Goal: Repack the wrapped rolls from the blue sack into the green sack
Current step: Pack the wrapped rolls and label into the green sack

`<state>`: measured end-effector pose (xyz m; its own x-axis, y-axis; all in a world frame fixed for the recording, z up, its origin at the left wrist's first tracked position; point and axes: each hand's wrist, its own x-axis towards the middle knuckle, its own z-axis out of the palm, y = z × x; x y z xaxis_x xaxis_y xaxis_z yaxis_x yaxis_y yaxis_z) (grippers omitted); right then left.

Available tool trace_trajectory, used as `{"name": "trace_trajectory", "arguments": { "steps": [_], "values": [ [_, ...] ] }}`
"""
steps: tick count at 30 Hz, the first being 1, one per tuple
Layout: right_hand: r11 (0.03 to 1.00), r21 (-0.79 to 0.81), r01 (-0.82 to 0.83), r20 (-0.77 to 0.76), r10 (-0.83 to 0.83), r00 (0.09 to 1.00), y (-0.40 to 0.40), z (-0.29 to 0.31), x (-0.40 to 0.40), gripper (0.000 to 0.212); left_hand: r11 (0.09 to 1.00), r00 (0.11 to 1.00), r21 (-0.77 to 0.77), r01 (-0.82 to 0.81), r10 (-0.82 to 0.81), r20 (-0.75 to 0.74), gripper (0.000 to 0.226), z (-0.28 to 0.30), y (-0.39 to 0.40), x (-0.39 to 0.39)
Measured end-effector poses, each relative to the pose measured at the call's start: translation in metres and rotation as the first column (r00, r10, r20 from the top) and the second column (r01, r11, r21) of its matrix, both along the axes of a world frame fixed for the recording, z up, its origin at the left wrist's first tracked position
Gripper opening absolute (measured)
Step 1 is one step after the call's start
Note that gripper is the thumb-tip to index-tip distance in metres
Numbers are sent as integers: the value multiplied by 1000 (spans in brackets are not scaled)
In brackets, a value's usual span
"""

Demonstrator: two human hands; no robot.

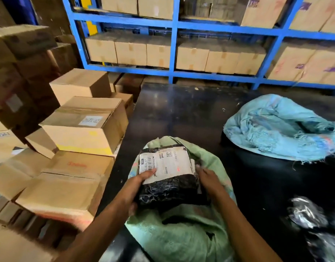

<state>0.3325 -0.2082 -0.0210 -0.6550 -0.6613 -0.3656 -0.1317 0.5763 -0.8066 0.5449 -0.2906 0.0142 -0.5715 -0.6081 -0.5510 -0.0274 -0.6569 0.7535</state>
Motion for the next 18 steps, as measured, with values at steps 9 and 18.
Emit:
{"name": "trace_trajectory", "arguments": {
  "steps": [9,18],
  "values": [
    [980,-131,149,510,-62,858,35,11,19,45,938,924,-57,342,-324,203,50,-22,12,-19],
    [992,65,108,673,-123,730,81,38,-5,37,39,358,-424,905,-610,707,88,-21,25,33]
  ]
}}
